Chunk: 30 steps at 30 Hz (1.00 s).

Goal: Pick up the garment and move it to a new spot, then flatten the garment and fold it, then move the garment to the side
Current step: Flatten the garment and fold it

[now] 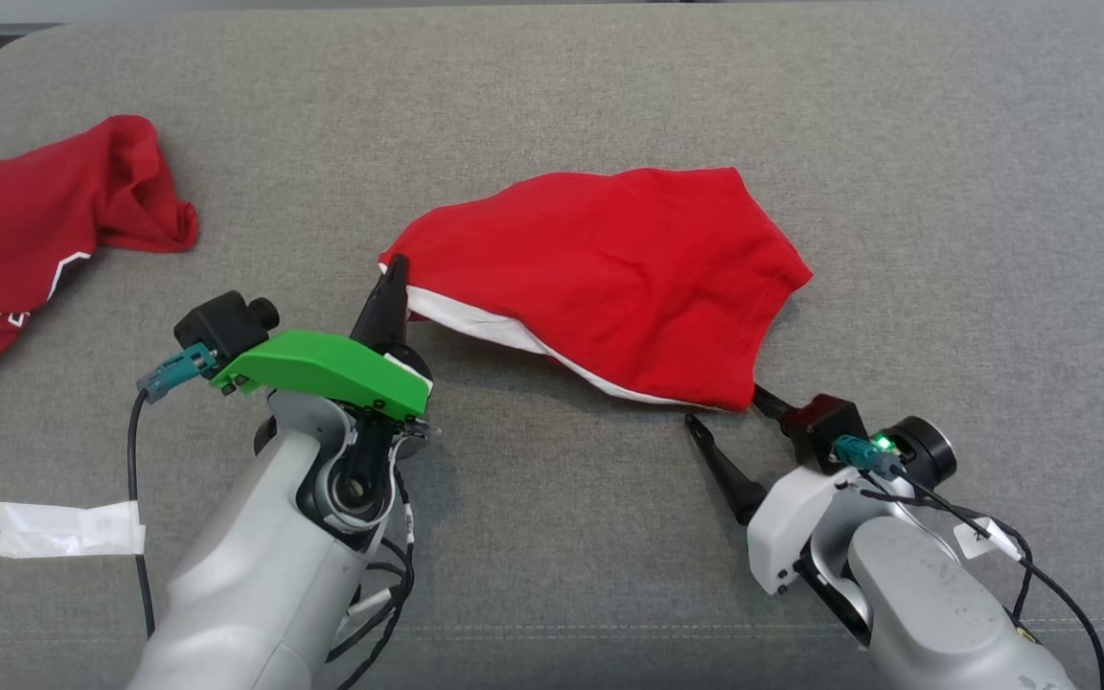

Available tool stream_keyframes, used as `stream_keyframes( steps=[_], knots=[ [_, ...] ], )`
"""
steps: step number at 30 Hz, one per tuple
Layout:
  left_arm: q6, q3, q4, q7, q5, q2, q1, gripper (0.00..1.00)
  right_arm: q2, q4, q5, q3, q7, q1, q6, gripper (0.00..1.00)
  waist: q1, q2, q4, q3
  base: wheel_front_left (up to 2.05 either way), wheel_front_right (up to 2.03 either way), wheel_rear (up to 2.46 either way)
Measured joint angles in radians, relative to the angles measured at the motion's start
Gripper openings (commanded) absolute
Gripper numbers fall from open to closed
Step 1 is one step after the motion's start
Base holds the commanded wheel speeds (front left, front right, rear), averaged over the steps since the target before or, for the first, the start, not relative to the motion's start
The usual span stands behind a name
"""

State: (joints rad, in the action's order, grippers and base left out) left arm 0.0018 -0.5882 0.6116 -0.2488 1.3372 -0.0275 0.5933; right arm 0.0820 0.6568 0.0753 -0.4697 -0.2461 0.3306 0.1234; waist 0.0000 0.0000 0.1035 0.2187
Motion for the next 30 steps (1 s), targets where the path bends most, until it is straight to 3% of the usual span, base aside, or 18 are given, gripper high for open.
stream_keyframes(
  steps=[5,7,8,9,11,12,13,17,30],
  knots=[
    [0.013,0.010,-0.022,0.000,-0.023,0.000,0.000,0.00,-0.003,0.026,0.006,-0.029,0.000,0.049,0.000,1.00,0.0000,0.0000,0.013,0.029,0.00,0.00,0.00],
    [0.016,0.014,-0.031,0.000,-0.036,0.000,0.000,0.00,-0.004,0.035,0.007,-0.048,0.000,0.062,0.000,0.76,0.0000,0.0000,0.016,0.038,0.00,0.00,0.00],
    [0.018,0.020,-0.034,0.000,-0.040,0.000,0.000,0.00,-0.004,0.037,0.011,-0.060,-0.001,0.067,0.001,0.50,0.0000,0.0000,0.017,0.042,0.00,0.00,0.00],
    [0.020,0.026,-0.036,0.000,-0.044,0.000,0.000,0.00,-0.005,0.036,0.018,-0.071,-0.001,0.073,0.001,0.45,0.0000,0.0000,0.017,0.045,0.00,0.00,0.00],
    [0.022,0.029,-0.039,0.000,-0.047,0.000,-0.001,0.00,-0.007,0.036,0.027,-0.082,-0.004,0.080,0.001,0.23,0.0000,0.0000,0.017,0.048,0.00,0.00,0.00],
    [0.025,0.031,-0.040,0.000,-0.048,0.000,-0.001,0.00,-0.007,0.034,0.032,-0.086,-0.004,0.081,0.001,0.06,0.0000,0.0000,0.016,0.048,0.00,0.00,0.00],
    [0.025,0.041,-0.045,0.000,-0.055,0.000,-0.004,0.00,-0.007,0.025,0.035,-0.093,-0.004,0.081,0.001,0.00,0.0000,0.0000,0.013,0.048,0.00,0.00,0.00],
    [0.025,0.084,-0.063,0.000,-0.093,0.000,-0.011,0.00,-0.007,-0.079,0.055,-0.081,-0.005,0.084,0.001,0.00,0.0000,0.0000,-0.002,0.045,0.00,0.00,0.00],
    [-0.001,0.182,-0.231,-0.003,-0.347,-0.011,-0.010,0.00,0.018,-0.498,0.104,0.101,-0.008,0.107,0.001,0.00,0.0000,0.0000,-0.080,0.003,0.00,0.00,0.00]
  ],
)
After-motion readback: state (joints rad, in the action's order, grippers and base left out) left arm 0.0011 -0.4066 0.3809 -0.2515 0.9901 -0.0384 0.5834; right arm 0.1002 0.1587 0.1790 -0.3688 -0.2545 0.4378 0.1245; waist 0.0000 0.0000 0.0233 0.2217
